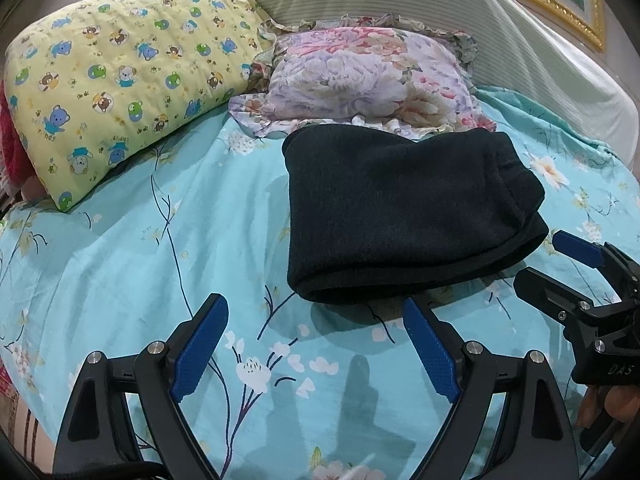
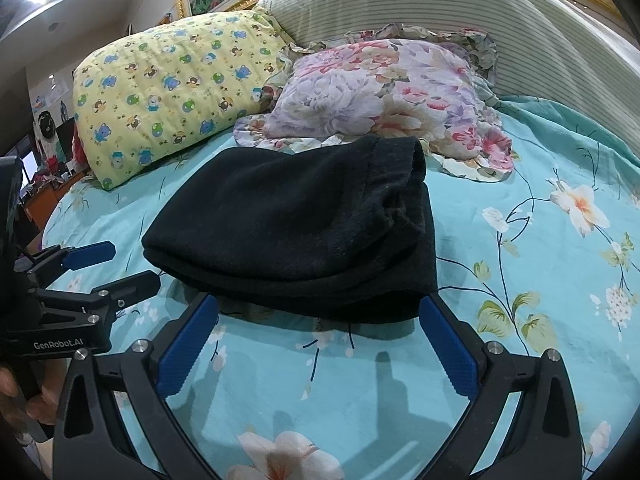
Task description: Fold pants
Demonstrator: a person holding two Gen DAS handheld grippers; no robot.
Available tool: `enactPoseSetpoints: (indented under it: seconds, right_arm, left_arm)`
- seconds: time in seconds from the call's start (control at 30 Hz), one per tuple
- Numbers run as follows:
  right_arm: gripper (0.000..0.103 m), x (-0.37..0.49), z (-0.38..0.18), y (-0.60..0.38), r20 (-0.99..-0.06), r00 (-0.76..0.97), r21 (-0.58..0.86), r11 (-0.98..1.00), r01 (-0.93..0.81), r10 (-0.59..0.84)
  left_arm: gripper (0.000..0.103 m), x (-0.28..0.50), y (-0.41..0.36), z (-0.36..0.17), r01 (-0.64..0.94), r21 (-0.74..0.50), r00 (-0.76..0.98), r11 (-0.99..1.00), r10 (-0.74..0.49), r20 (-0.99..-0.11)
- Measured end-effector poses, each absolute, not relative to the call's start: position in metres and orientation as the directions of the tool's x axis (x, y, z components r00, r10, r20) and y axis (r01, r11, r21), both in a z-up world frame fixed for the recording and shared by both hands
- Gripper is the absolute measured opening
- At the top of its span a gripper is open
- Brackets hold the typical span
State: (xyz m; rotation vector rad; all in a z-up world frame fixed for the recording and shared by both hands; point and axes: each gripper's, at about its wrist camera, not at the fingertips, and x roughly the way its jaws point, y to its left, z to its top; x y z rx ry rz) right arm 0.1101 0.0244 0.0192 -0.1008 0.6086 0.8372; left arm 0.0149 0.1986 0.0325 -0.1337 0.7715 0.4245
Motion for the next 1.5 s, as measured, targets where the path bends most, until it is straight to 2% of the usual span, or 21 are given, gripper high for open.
enactPoseSetpoints:
  seconds: [1.5]
  right_arm:
    - [0.102,0.1115,0.0255,0.0186,-0.495,0.553,0.134,0.687,-0.714,0.670]
  left_arm:
    - [0.090,0.0102,0.1930,0.0392,-0.412,0.020,0.680,0.911,0.322,-0.659]
